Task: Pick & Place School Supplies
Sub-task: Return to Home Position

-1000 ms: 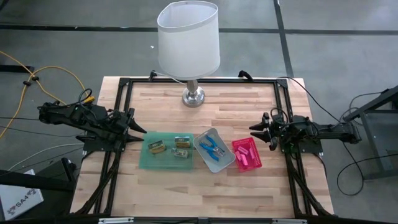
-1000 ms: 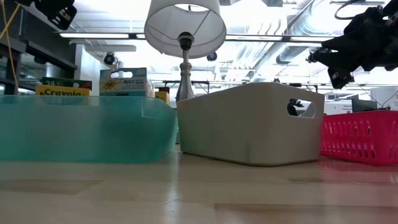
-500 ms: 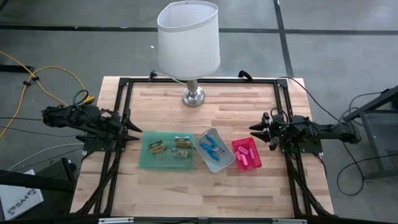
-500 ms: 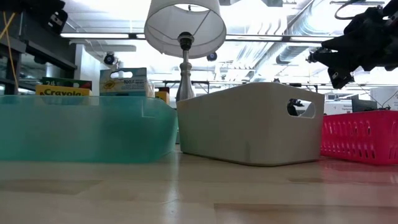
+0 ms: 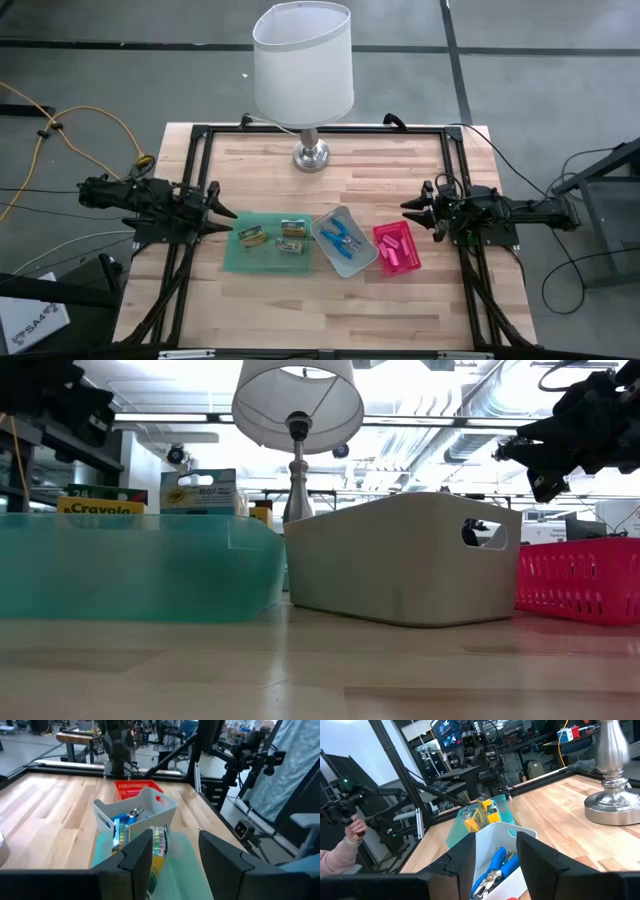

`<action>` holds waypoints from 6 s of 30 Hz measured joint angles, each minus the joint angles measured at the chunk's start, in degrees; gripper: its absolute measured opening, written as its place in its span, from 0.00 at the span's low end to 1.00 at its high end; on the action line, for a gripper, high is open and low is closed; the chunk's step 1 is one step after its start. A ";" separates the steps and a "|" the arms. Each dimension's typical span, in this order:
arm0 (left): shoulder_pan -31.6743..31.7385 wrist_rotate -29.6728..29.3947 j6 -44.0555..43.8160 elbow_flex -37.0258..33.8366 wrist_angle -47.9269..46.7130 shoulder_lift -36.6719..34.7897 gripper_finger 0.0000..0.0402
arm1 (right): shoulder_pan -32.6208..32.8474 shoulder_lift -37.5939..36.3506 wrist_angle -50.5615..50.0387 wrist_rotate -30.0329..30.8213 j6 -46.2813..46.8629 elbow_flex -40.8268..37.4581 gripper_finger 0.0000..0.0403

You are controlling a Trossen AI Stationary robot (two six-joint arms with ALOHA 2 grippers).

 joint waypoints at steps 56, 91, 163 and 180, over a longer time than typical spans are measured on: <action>-0.02 2.57 8.26 -17.50 22.42 -0.36 0.39 | 0.01 0.00 0.00 0.02 -0.01 0.00 0.33; 0.02 -3.39 9.15 -18.95 24.90 0.08 0.39 | 0.01 0.02 0.04 0.02 -0.01 0.00 0.33; 0.04 -2.06 9.73 -18.95 25.48 0.08 0.39 | 0.02 0.02 0.02 0.02 0.00 0.00 0.33; 0.02 -2.06 9.73 -18.95 25.48 0.08 0.39 | 0.02 0.02 0.02 0.02 -0.02 -0.02 0.33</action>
